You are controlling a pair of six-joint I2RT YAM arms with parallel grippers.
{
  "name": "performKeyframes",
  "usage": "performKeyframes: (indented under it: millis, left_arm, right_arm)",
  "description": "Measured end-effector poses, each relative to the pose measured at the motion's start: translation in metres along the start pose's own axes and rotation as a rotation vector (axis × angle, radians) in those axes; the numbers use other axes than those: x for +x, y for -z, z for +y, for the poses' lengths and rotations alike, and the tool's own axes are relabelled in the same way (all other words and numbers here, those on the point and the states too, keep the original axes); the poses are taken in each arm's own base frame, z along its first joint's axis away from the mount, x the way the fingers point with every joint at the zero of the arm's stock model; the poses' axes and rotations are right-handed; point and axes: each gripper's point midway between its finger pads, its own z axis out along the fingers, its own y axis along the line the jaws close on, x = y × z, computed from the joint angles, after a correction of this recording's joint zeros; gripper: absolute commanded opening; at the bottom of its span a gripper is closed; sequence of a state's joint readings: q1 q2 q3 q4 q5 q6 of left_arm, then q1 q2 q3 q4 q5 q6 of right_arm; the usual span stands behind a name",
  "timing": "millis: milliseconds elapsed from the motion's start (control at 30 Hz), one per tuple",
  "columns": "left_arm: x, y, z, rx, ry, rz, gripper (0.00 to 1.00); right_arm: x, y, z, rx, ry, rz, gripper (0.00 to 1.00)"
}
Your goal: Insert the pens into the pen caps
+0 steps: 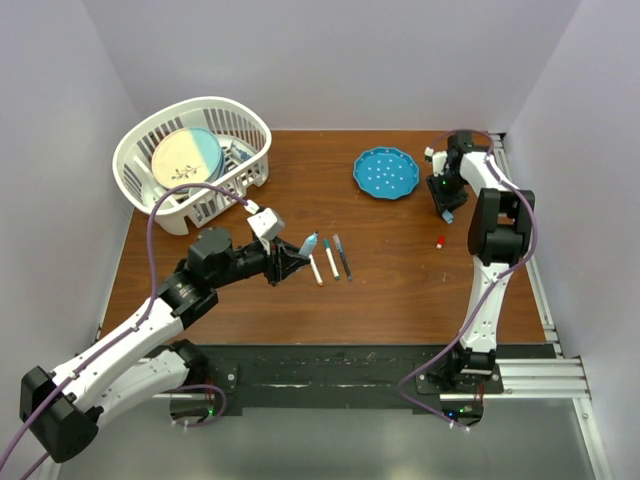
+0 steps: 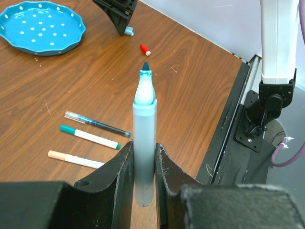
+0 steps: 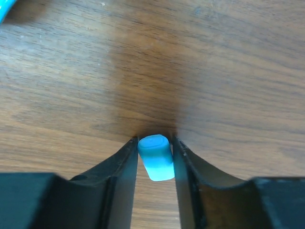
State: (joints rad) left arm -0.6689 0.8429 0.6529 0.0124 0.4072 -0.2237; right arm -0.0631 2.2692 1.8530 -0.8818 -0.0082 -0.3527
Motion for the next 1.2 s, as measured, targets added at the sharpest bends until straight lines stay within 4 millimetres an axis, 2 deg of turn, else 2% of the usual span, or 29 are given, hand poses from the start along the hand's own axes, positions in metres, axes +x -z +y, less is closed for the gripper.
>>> performKeyframes:
  millis: [67, 200, 267, 467, 533, 600, 767, 867, 933, 967, 1067, 1100, 1200]
  left_arm:
    - [0.000, 0.000, 0.000, 0.000, 0.000, 0.000, 0.00]
    - [0.000, 0.000, 0.000, -0.001, 0.000, -0.001, 0.00]
    - [-0.001, 0.000, 0.001, -0.004, 0.001, -0.002, 0.00]
    - [-0.002, 0.001, 0.006, -0.021, 0.004, -0.007, 0.00]
    - [-0.002, 0.001, 0.009, -0.035, 0.008, -0.009, 0.00]
    - [-0.005, 0.001, 0.011, -0.052, 0.022, -0.015, 0.00]
    - [-0.014, -0.004, 0.011, -0.058, 0.078, -0.039, 0.00]
    - [-0.013, -0.012, 0.011, -0.055, 0.148, -0.037, 0.00]
    - [-0.011, -0.018, 0.011, -0.046, 0.202, -0.037, 0.00]
    - [-0.008, -0.022, 0.012, -0.044, 0.229, -0.034, 0.00]
    - [0.005, -0.032, 0.014, -0.036, 0.296, -0.018, 0.00]
    - [0.011, -0.035, 0.015, -0.035, 0.323, -0.010, 0.00]
    - [0.030, -0.042, 0.018, -0.036, 0.385, 0.014, 0.00]
  right_arm:
    - [0.001, 0.000, 0.000, 0.003, -0.003, 0.004, 0.28]
    - [0.001, 0.001, 0.000, 0.009, -0.014, 0.005, 0.08]
    - [0.001, 0.001, 0.001, 0.013, -0.030, 0.004, 0.02]
    - [0.007, 0.010, 0.014, 0.012, -0.161, -0.042, 0.00]
    - [0.009, 0.022, 0.023, 0.006, -0.221, -0.072, 0.00]
    - [0.002, 0.041, 0.027, 0.005, -0.285, -0.134, 0.00]
    - [-0.017, 0.100, 0.049, -0.030, -0.407, -0.347, 0.00]
    - [-0.023, 0.129, 0.085, -0.081, -0.417, -0.448, 0.00]
    - [-0.023, 0.147, 0.116, -0.127, -0.422, -0.508, 0.00]
    - [-0.022, 0.156, 0.149, -0.177, -0.386, -0.529, 0.00]
    - [-0.017, 0.187, 0.216, -0.296, -0.348, -0.611, 0.00]
    - [-0.014, 0.199, 0.235, -0.334, -0.341, -0.635, 0.00]
    - [-0.013, 0.235, 0.272, -0.431, -0.355, -0.719, 0.00]
